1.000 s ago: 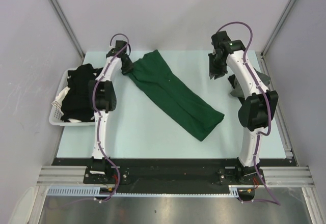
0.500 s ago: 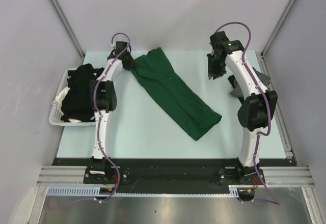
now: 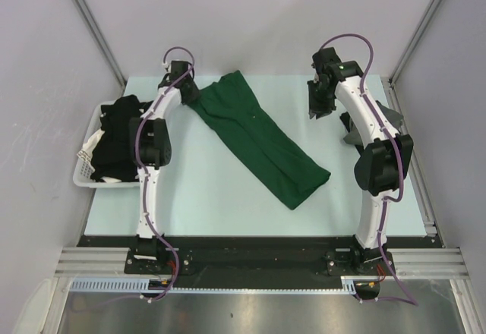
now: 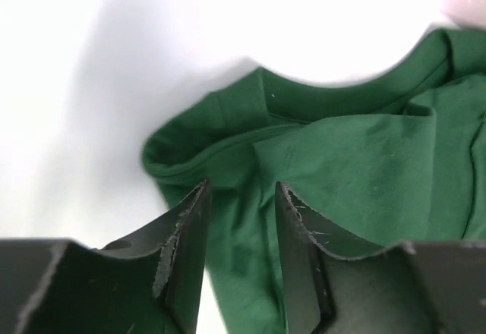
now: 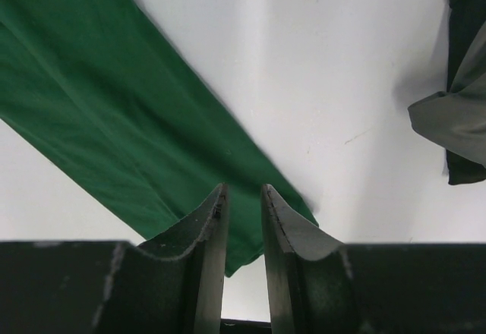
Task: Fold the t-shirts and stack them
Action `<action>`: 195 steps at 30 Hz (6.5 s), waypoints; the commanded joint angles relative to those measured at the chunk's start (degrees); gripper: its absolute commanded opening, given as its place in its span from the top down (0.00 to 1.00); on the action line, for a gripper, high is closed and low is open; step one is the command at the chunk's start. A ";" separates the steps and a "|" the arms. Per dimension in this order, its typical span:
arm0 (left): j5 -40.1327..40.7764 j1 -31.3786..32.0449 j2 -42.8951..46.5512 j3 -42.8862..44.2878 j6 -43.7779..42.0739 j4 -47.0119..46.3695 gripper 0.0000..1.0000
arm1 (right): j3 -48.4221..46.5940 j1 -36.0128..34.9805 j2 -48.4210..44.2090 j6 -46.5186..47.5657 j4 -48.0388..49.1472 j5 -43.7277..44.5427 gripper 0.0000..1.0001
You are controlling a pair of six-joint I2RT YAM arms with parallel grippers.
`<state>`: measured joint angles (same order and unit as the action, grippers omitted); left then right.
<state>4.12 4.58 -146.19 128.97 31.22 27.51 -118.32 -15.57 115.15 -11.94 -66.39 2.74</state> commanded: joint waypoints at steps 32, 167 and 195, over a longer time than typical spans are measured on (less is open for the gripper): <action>-17.56 20.81 36.14 -40.80 -8.19 2.20 0.51 | 6.52 3.18 -4.41 -0.98 7.94 0.77 0.67; 5.38 58.61 54.61 -68.42 -4.50 33.75 0.70 | -12.46 15.75 6.05 -5.90 15.85 -8.19 0.63; 3.61 53.96 45.11 -61.99 -7.41 31.20 0.61 | -14.39 17.68 6.66 -5.11 14.36 -8.98 0.62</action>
<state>6.07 60.12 -102.56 67.26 23.94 57.98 -130.04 1.72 121.73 -17.32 -51.99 -5.50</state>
